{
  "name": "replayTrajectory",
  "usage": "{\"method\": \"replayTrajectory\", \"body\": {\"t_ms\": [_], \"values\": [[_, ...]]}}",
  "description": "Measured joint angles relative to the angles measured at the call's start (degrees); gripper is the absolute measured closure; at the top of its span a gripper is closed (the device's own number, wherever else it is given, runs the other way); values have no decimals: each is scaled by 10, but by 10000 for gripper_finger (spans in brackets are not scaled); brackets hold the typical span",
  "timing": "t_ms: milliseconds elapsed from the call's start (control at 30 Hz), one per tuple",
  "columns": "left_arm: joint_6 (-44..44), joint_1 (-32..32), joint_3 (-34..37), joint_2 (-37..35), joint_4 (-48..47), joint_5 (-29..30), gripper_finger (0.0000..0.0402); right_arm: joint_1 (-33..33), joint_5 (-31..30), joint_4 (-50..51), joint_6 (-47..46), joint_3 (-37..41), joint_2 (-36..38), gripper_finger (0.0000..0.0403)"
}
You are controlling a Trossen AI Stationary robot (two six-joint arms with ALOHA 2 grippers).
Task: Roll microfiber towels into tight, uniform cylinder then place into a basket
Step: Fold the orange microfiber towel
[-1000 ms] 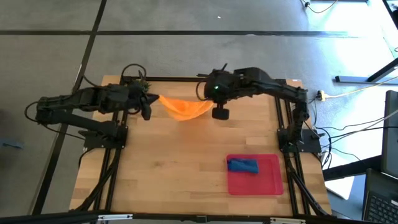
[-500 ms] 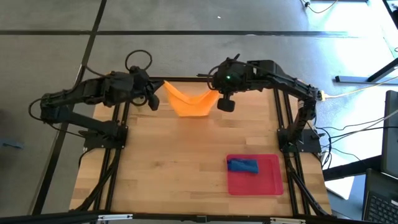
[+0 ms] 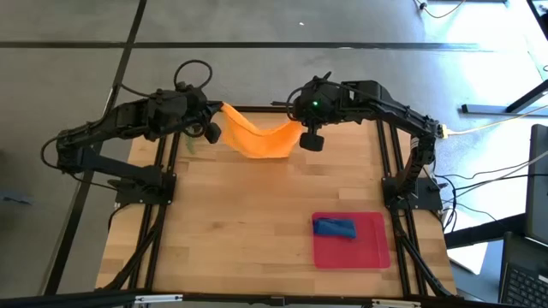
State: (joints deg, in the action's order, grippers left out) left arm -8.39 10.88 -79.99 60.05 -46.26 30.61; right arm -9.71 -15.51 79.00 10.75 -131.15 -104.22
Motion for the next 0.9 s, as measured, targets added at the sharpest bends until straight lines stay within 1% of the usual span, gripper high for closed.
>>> {"method": "replayTrajectory", "body": {"t_ms": [400,567,633,733,800,900], "values": [[2,72,0,28,-7,0,401,-35,0,-8,-25,2,0,402],[47,104,0,56,0,0,401,-49,-1,-33,-11,3,0,402],[73,112,0,67,8,1,401,-52,-18,-36,5,3,0,402],[122,123,0,79,47,1,401,-54,-79,-42,31,3,0,402],[150,128,0,83,89,2,401,-56,-117,-50,35,3,0,402],[185,134,0,82,147,3,401,-57,-134,-59,40,3,-1,402]]}}
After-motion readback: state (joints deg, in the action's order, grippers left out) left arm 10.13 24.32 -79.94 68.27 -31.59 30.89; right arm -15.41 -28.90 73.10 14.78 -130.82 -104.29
